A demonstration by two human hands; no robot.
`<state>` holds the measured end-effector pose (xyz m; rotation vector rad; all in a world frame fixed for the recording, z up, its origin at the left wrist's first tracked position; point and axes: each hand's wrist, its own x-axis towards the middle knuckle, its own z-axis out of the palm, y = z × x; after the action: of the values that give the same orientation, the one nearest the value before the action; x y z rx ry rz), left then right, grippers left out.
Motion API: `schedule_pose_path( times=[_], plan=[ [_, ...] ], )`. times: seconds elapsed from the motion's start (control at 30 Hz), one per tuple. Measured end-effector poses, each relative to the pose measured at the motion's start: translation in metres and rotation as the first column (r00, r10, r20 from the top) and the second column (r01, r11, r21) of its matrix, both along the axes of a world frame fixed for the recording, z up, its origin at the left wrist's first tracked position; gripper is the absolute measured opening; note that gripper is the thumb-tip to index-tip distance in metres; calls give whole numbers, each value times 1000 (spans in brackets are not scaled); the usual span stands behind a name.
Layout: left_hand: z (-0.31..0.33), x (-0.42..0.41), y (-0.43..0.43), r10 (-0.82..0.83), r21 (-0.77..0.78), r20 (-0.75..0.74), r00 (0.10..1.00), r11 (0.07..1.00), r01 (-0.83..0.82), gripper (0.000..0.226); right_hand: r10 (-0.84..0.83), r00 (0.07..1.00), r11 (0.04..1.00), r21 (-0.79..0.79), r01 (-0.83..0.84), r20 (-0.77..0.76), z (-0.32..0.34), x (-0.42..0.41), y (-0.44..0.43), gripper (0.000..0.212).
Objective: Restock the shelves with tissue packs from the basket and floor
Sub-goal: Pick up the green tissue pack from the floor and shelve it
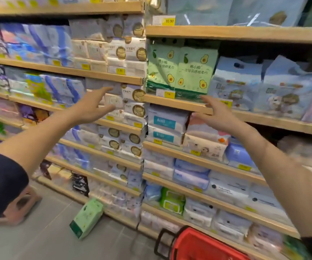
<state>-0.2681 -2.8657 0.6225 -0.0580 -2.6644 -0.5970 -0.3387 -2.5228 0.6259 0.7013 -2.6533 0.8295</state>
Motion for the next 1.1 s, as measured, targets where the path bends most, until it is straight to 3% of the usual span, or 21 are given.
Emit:
schedule_pose_path(
  times=[0.43,0.57,0.8,1.1],
  plan=[
    [-165,146,-58,118,157,322,939,972,-176,73,158,933,986,-8,-165,324,-164,98,-80,71],
    [-199,173,-69,152,161,378,913,961,-226,76,226,870,973,-53,-227,438,-202,114,-109,69],
    [-236,186,-100,206,170,455,866,935,-312,78,262,801,961,-68,-269,538,-254,106,-155,69],
    [-268,171,-139,300,121,535,790,898,-422,78,326,662,945,-207,-253,675,-295,76,-216,68]
  ],
)
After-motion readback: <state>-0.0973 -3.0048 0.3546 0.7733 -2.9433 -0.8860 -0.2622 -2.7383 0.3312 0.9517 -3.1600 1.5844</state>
